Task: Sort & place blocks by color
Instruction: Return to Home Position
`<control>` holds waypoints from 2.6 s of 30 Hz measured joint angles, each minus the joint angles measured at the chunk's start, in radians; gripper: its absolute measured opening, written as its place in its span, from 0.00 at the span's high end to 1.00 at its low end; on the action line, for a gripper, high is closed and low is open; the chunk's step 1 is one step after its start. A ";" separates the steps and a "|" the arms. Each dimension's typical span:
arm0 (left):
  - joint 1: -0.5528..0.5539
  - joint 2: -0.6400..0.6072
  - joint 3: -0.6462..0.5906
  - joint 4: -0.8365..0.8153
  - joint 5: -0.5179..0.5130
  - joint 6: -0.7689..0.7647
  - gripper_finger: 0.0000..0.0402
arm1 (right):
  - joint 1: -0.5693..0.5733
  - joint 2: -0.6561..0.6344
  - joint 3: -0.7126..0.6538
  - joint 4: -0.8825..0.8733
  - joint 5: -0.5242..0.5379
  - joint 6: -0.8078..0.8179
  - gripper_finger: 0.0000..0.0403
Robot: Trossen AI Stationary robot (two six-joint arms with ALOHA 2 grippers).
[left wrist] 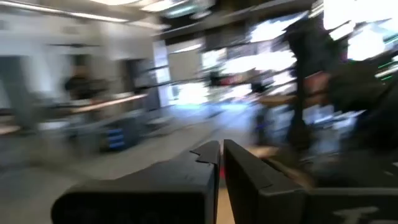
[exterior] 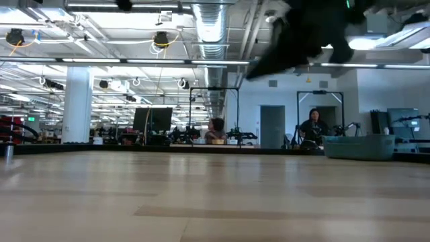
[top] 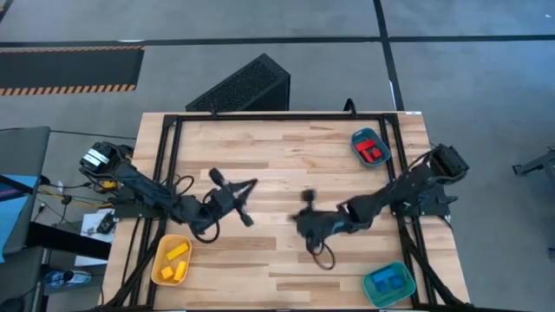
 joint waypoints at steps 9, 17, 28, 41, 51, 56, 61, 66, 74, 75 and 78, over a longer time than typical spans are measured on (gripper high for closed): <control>0.066 -0.078 -0.019 -0.098 0.002 0.163 1.00 | -0.284 -0.195 -0.021 0.317 -0.616 -0.302 0.99; 0.360 -0.245 -0.149 -0.273 0.404 -0.091 1.00 | -0.525 -0.709 -0.299 0.329 -0.949 -0.198 0.99; 0.451 -0.536 -0.528 -0.012 0.558 -0.194 1.00 | -0.513 -1.269 -0.669 0.314 -0.927 0.016 0.99; 0.455 -0.598 -0.662 -0.007 0.530 -0.297 1.00 | -0.507 -1.618 -0.710 -0.047 -0.846 0.085 0.97; 0.455 -0.619 -0.662 -0.014 0.532 -0.320 1.00 | -0.431 -1.631 -0.916 0.193 -0.848 0.112 0.98; 0.455 -0.619 -0.662 -0.041 0.544 -0.348 1.00 | -0.421 -1.624 -0.952 0.257 -0.837 0.115 0.99; 0.455 -0.618 -0.663 -0.043 0.540 -0.315 1.00 | -0.423 -1.630 -0.952 0.261 -0.828 0.114 0.98; 0.455 -0.618 -0.663 -0.062 0.558 -0.346 1.00 | -0.424 -1.628 -0.952 0.201 -0.739 0.139 0.98; 0.437 -0.618 -0.666 -0.225 0.686 -0.339 1.00 | -0.416 -1.626 -0.953 0.199 -0.731 0.111 0.97; 0.428 -0.618 -0.666 -0.256 0.684 -0.338 1.00 | -0.420 -1.621 -0.953 0.199 -0.720 0.103 0.96; 0.401 -0.618 -0.666 -0.287 0.670 -0.331 1.00 | -0.441 -1.598 -0.953 0.198 -0.707 0.085 0.95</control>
